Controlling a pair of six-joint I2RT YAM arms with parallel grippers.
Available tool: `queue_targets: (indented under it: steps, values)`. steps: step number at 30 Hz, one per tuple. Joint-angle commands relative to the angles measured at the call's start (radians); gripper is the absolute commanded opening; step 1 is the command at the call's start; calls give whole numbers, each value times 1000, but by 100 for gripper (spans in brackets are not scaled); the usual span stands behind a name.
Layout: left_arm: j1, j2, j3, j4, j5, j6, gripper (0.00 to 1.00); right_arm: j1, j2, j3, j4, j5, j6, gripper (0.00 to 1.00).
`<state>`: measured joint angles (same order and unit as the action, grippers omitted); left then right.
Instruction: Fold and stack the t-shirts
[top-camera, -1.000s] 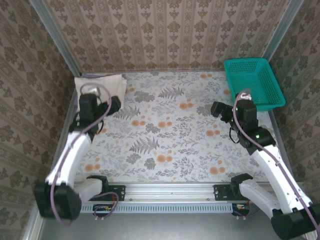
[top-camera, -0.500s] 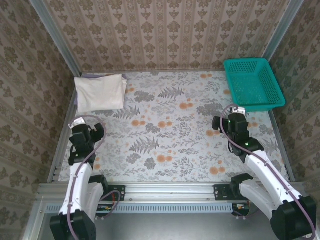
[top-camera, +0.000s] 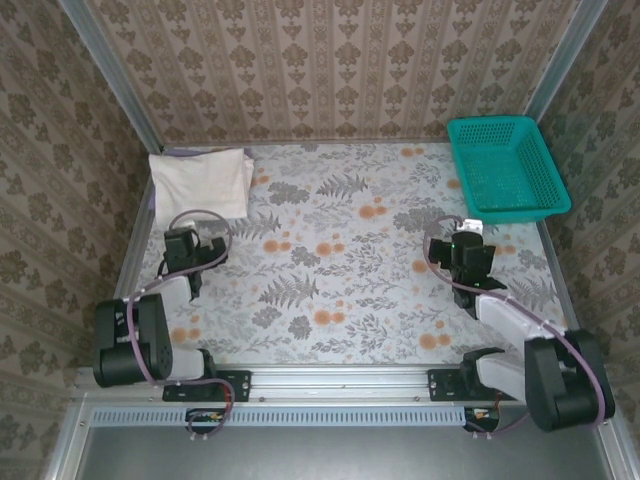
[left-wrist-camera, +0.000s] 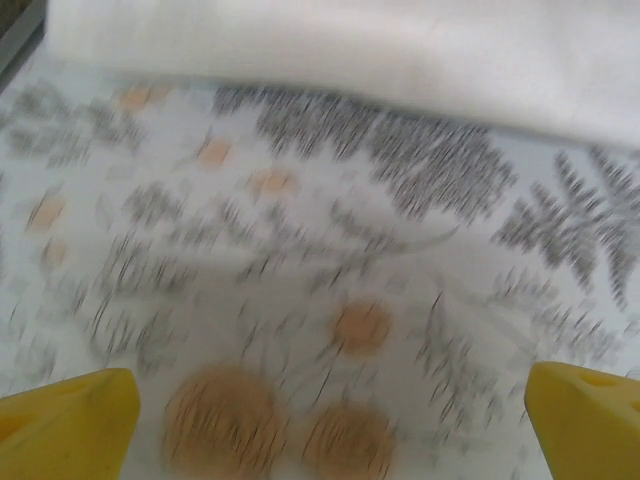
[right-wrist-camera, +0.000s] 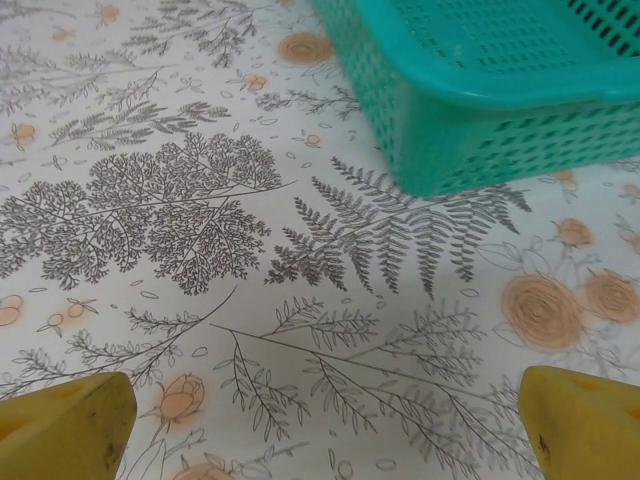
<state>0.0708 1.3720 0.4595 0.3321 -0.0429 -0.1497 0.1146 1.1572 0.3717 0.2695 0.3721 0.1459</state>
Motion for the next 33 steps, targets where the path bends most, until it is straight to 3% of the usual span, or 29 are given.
queue_targets:
  steps: [1,7,10,13,19,22,23,25,28,33]
  values:
    - [-3,60,64,184,46,76,100,-9,70,42,146,-51,-59,100]
    - [-19,139,120,188,94,137,100,-19,184,68,312,-110,-89,100]
    - [-36,113,28,333,136,174,100,-24,226,76,391,-162,-129,100]
    - [-32,91,-67,484,77,146,100,-30,290,56,489,-197,-156,99]
    - [-36,121,-131,618,50,140,100,-38,310,-70,728,-235,-161,99]
    - [-66,173,-198,808,42,179,100,-37,398,-173,1017,-265,-180,100]
    - [-82,163,-193,781,36,195,100,-35,418,-189,1066,-284,-189,100]
    - [-95,164,-153,720,50,222,100,-33,379,-174,979,-326,-205,99]
    - [-83,167,-51,533,64,211,100,-33,379,-128,898,-294,-192,100]
    - [-70,166,-44,506,83,200,100,-72,377,22,622,-247,-124,99]
